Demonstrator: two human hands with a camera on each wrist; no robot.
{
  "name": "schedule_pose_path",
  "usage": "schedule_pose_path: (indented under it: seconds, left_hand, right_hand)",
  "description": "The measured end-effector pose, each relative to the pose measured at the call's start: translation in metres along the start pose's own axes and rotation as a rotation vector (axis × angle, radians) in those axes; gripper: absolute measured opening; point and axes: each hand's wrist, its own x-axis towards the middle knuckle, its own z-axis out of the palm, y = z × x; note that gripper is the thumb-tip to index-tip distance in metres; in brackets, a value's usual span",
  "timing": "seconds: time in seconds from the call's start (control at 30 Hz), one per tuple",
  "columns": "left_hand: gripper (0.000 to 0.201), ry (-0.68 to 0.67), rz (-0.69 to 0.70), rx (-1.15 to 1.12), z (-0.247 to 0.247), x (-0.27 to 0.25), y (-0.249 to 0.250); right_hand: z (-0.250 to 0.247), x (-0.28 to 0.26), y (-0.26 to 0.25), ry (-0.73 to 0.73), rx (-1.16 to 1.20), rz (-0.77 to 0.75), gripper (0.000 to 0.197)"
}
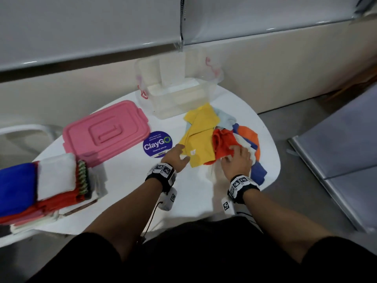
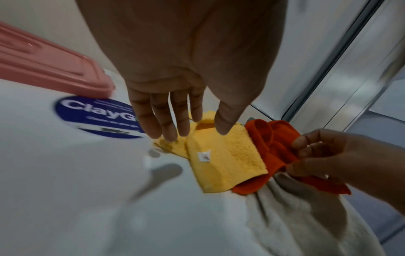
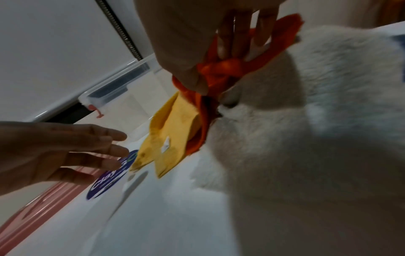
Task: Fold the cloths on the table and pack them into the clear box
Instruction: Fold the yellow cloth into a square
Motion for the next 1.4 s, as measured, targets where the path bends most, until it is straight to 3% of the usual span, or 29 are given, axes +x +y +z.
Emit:
schedule_pose_path:
  seconds: [0.1, 0.2, 0.37, 0.53, 0.67, 0.8, 0.9, 1.0, 1.07, 1.17, 1.23, 1.27, 1.33, 1.4]
  left_hand:
    - [0.071, 0.068, -0.115, -0.08, 0.011, 0.028, 0.027]
    - [0.08, 0.077, -0.257, -0.159, 0.019, 0.056, 0.04]
    - [0.059, 0.047, -0.414, -0.2, 0.042, 0.069, 0.04]
    - [0.049, 0.12, -0.348, -0.252, 0.037, 0.062, 0.051]
    - [0.051, 0.268, -0.256, -0.535, -0.02, 0.047, 0.069]
    - [0.031, 0.396, -0.076, -0.624, -0.082, 0.02, 0.077]
    - [0.027, 0.392, 0.033, -0.625, -0.114, -0.002, 0.079]
    - [0.018, 0.341, 0.003, -0.639, -0.124, -0.02, 0.076]
    - [0.018, 0.359, -0.026, -0.603, -0.125, -0.03, 0.072]
    - [0.017, 0.431, -0.056, -0.53, -0.126, -0.039, 0.066]
    - [0.02, 0.465, -0.048, -0.453, -0.13, -0.042, 0.065]
    - [0.021, 0.466, -0.036, -0.416, -0.132, -0.043, 0.065]
    - [0.024, 0.457, -0.011, -0.38, -0.137, -0.044, 0.065]
    - [0.027, 0.446, 0.015, -0.335, -0.145, -0.046, 0.065]
  right_hand:
    - [-0.001, 0.009, 0.018, -0.152, -0.087, 0.025, 0.063]
    - [-0.004, 0.013, 0.025, -0.287, -0.111, -0.037, 0.071]
    - [0.015, 0.016, 0.044, -0.561, -0.279, -0.155, 0.086]
    - [0.019, 0.027, 0.056, -0.596, -0.408, -0.23, 0.094]
    - [0.004, 0.046, 0.047, -0.63, -0.442, -0.243, 0.09]
    - [0.008, 0.069, 0.038, -0.651, -0.528, -0.266, 0.087]
    - [0.009, 0.089, 0.029, -0.66, -0.573, -0.29, 0.088]
    - [0.005, 0.113, 0.018, -0.69, -0.581, -0.3, 0.085]
    - [-0.001, 0.126, 0.001, -0.651, -0.525, -0.301, 0.074]
    - [-0.018, 0.126, -0.041, -0.298, -0.31, -0.265, 0.043]
    - [-0.024, 0.107, -0.078, -0.135, -0.084, -0.349, 0.026]
    - [-0.025, 0.093, -0.098, -0.174, 0.062, -0.436, 0.031]
    - [-0.028, 0.058, -0.138, -0.437, 0.311, -0.578, 0.059]
    - [-0.019, 0.035, -0.167, -0.597, 0.38, -0.62, 0.081]
